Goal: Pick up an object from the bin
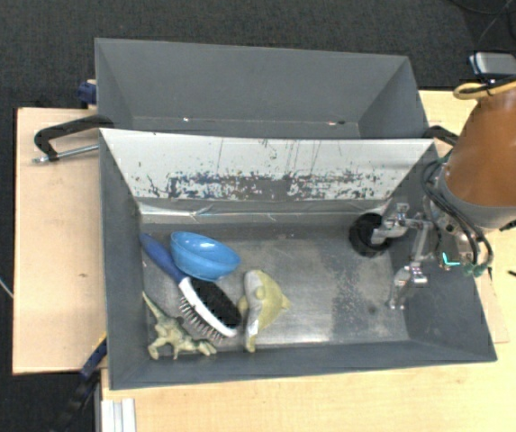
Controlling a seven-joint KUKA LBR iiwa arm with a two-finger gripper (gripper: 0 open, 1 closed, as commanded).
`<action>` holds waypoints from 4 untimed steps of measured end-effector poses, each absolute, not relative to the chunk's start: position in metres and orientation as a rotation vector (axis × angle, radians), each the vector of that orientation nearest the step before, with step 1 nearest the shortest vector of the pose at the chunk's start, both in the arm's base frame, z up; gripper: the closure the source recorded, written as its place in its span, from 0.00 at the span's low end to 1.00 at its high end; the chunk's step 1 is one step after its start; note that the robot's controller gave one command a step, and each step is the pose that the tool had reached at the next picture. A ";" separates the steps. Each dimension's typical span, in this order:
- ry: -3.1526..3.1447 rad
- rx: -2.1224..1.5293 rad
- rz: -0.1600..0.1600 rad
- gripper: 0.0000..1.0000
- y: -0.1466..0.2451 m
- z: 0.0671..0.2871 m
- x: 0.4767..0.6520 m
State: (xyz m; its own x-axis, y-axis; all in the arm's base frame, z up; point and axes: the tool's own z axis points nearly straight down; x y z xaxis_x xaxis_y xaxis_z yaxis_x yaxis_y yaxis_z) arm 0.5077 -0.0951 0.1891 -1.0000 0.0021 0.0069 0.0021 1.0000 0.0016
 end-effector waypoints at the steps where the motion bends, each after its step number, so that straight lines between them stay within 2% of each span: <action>1: -3.149 0.232 0.000 0.00 -0.133 0.079 0.569; 2: -3.118 0.228 -0.008 0.00 -0.134 0.078 0.601; 3: -3.119 0.270 -0.029 0.00 -0.141 0.076 0.602; 4: -3.111 0.386 -0.016 0.00 -0.142 0.077 0.603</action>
Offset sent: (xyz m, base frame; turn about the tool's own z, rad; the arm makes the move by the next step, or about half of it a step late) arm 0.0548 -0.0380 -0.1147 -0.1514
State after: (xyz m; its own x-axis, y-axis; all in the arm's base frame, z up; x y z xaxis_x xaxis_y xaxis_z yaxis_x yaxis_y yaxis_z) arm 0.6032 -0.1423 0.0766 -0.9697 -0.2444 0.0053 -0.2443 0.9696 0.0111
